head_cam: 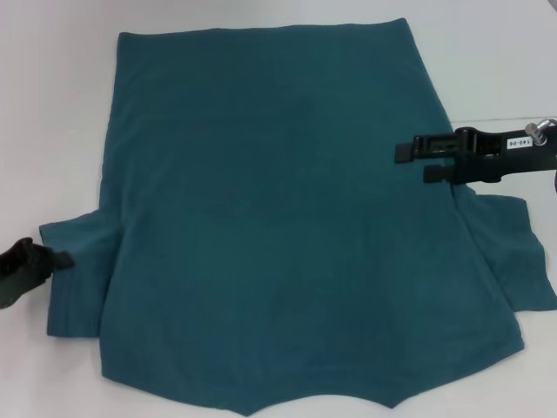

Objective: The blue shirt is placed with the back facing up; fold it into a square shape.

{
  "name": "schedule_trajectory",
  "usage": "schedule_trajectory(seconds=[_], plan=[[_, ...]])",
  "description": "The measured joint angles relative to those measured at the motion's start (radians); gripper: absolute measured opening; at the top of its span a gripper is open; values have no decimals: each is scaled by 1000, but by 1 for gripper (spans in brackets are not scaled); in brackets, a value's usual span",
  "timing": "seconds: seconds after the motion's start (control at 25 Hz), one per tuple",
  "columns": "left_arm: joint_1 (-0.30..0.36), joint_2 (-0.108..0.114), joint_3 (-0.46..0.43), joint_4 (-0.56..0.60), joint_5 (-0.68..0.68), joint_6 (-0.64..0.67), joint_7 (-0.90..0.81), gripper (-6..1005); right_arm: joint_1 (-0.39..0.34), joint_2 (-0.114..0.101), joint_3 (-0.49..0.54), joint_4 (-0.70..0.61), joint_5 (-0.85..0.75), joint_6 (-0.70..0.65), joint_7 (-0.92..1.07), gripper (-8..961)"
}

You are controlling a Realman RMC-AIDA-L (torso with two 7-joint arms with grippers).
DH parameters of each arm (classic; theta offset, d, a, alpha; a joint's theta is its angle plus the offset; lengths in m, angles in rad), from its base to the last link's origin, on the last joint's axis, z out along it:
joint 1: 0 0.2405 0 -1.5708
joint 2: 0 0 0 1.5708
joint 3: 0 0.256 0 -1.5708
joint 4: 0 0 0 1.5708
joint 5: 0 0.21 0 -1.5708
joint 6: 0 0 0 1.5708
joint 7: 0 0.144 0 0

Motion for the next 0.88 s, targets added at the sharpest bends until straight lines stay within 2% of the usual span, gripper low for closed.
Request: schedule_trajectory(seconds=[0.08, 0.28, 0.48, 0.6, 0.88], plan=[[-2, 3, 11, 13, 0, 1, 9, 5, -1, 0, 0, 0, 0, 0, 0, 885], [-5, 13, 72, 71, 4, 0, 24, 5, -6, 0, 5, 1, 0, 2, 2, 885], [-7, 12, 96, 147, 31, -17, 67, 5, -6, -1, 8, 1, 0, 0, 2, 884], [-13, 11, 114, 194, 67, -20, 80, 5, -6, -2, 8, 1, 0, 0, 2, 884], [-55, 30, 110, 226, 188, -13, 36, 5, -9, -2, 8, 1, -2, -1, 3, 883]])
